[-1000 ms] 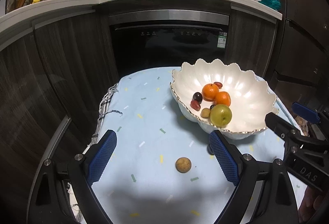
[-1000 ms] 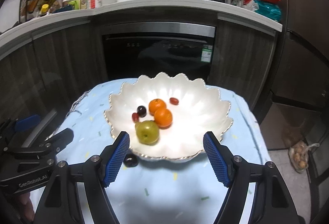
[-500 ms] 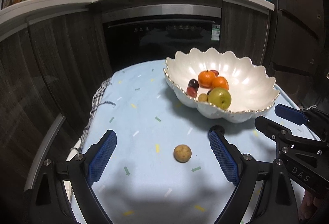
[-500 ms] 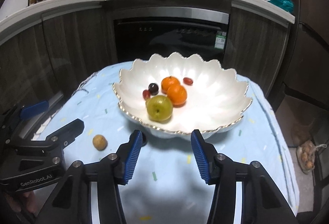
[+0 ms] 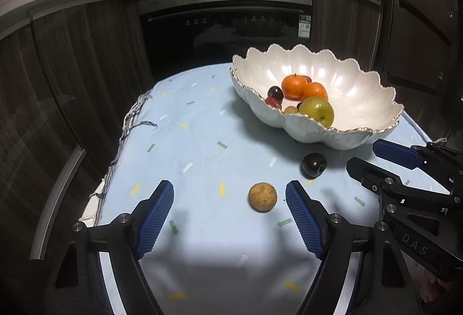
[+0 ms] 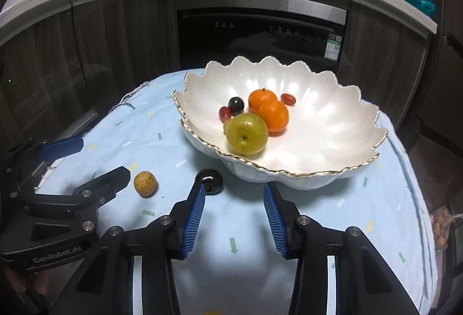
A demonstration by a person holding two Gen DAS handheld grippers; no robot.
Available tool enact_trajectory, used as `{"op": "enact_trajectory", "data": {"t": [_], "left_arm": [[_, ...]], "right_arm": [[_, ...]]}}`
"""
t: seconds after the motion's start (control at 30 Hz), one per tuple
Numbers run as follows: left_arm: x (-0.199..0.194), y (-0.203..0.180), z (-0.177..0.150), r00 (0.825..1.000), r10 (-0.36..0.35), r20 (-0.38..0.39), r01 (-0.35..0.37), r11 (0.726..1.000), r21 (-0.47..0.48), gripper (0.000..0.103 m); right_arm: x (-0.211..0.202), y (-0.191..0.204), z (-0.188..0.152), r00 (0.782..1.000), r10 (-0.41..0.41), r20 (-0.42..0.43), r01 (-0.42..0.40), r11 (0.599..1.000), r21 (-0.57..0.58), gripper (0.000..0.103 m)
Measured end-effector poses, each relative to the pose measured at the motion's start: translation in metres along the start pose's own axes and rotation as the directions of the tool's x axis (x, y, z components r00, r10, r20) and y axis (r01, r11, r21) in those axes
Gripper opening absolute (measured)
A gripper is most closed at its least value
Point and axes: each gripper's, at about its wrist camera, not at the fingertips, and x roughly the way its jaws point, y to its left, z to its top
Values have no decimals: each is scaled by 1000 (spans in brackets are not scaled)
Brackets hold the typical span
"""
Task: Organize fruits
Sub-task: 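Grasp the brown round fruit with the left tool while the right tool grasps the dark plum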
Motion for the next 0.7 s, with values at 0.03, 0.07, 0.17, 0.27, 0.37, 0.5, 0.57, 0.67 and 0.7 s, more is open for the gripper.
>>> {"op": "enact_trajectory", "data": {"t": [0.03,0.07,0.17,0.27,0.37,0.5,0.57,0.67,0.7], "left_arm": [[2,0,-1,1000,-1,-8,1,1000,2,77],[5,-1,-1,1000,-6,-18,6,1000,4,75],[11,-2,-2,999,-30,-44,30,1000,8,70],[15,-2,-1,998,-46,-53,47,999,9,66],[18,-2,0,997,-59,-59,60,998,5,66],[22,-5,0,994,-85,-69,86,996,20,63],[23,-7,0,993,-96,-75,99,994,37,60],[25,-10,1,992,-102,-79,107,992,63,57],[25,-10,2,992,-102,-81,107,992,68,56]], "right_arm": [[2,0,0,1000,7,-4,-7,1000,-1,44],[3,1,0,1000,12,-7,-12,1000,-1,44],[7,3,1,1000,26,-16,-27,1000,-8,44],[11,5,1,999,38,-25,-38,999,-13,43],[15,5,2,998,50,-42,-51,999,-13,38],[21,3,2,996,68,-61,-68,998,-6,37],[24,2,3,995,77,-67,-78,997,-2,36],[27,1,4,993,92,-72,-92,996,-1,36],[28,0,4,992,98,-76,-98,995,0,36]]}}
